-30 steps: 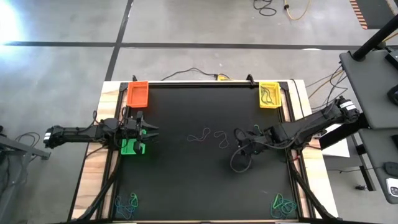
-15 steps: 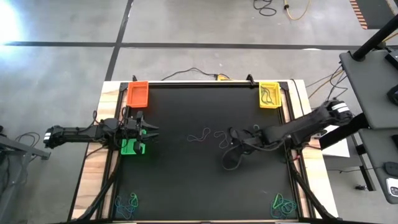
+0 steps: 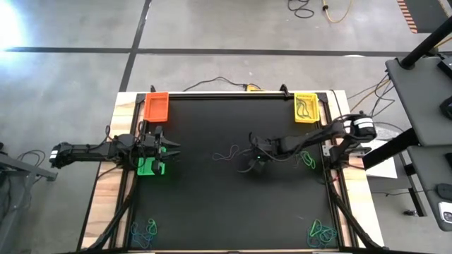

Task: Sort rubber bands into baskets
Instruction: Put the center violet rubber band into the green bin

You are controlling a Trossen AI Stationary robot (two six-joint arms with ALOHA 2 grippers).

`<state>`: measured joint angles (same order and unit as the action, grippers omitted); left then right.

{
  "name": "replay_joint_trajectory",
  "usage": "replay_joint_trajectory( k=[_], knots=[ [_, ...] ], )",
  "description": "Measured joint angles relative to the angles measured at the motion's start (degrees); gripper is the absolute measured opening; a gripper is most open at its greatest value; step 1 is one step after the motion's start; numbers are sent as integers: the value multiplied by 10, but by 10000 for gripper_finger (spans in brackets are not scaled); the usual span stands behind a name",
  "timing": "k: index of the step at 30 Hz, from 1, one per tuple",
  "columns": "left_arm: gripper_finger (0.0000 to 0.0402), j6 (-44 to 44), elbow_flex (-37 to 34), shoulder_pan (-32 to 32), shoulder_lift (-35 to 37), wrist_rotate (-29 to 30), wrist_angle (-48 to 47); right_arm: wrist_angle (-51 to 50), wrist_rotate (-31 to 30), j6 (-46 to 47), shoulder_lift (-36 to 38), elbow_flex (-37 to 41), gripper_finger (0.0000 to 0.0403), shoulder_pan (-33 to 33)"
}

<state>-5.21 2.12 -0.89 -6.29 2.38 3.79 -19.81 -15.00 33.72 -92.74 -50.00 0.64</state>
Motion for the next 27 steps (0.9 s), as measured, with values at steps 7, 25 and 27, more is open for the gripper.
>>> replay_joint_trajectory(
  k=[7, 25, 27],
  knots=[
    [115, 0, 0, 0, 0, 0, 0, 22, 4, -16, -41, -3, 171, -10],
    [115, 0, 0, 0, 0, 0, 0, 65, 4, -160, -56, -28, 9, -37],
    [115, 0, 0, 0, 0, 0, 0, 87, 4, -177, -57, -38, 9, -52]
  ],
)
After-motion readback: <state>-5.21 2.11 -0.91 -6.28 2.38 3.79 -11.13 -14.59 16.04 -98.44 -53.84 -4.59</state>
